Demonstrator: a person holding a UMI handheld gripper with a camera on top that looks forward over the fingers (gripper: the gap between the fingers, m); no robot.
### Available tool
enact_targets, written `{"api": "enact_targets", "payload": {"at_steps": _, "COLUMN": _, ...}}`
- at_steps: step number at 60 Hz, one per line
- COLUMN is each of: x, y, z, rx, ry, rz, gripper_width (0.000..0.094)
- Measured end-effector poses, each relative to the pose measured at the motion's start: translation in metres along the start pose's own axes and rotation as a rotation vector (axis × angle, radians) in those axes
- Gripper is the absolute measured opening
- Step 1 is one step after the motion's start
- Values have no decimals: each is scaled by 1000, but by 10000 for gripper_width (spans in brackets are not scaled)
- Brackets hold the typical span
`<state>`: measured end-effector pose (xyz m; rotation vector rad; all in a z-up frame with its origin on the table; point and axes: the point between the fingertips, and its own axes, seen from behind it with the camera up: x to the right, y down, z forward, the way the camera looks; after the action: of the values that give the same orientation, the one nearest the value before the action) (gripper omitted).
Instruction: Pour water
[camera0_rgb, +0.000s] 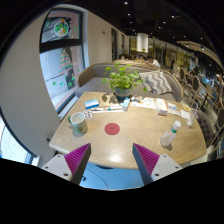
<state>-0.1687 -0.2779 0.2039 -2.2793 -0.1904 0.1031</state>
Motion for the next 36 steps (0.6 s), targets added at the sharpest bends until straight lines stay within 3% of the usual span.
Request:
{"api": "enact_targets", "payload": {"at_steps": 7, "x": 17, "y": 9, "z": 2, "rx": -5, "ry": 15, "rz": 14, "gripper_width": 855}}
{"api": "enact_targets", "payload": {"at_steps": 25, "x": 175, "y": 83, "z": 35, "rx": -62, "ry": 83, "rz": 53, "gripper_width": 856}}
{"api": "enact_targets", "payload": {"at_steps": 36, "x": 260, "y": 90, "z": 86, "rx": -27, "ry": 135, "rz": 123, "gripper_width": 857}}
